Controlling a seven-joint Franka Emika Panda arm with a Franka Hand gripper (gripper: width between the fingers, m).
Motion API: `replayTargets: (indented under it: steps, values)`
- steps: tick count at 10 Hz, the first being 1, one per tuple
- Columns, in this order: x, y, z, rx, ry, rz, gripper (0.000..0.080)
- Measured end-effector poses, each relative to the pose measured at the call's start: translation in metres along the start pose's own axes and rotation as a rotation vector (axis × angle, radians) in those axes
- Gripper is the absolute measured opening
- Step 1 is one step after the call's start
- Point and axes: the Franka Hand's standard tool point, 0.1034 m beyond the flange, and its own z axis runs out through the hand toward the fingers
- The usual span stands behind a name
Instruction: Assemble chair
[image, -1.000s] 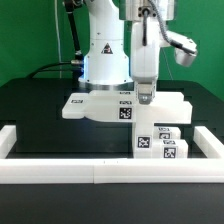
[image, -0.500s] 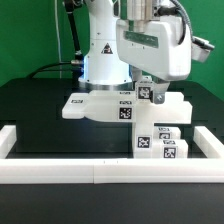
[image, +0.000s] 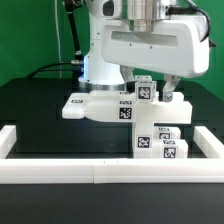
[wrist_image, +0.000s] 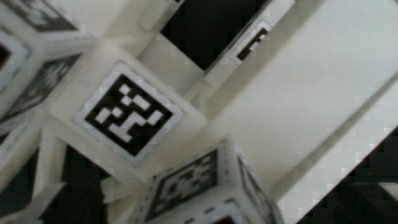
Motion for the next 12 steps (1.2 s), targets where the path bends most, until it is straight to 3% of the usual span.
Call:
replayTargets:
  steps: [7, 8, 9, 11, 12]
  values:
    - [0.0013, 0.0009, -0.0003, 0.000, 0.002, -0.438, 0.0649]
    - [0.0015, 0.0011, -0.0002, 0.000, 0.002, -0.450, 0.0515]
    - [0.0015, 0.0012, -0.0001, 0.000, 0.002, -0.449, 0.0515]
    - [0.0015, 0.0012, 0.0000, 0.000, 0.002, -0.449, 0.0267]
    - [0.0015, 0.0012, 0.0001, 0.000, 0.002, -0.427, 0.0267]
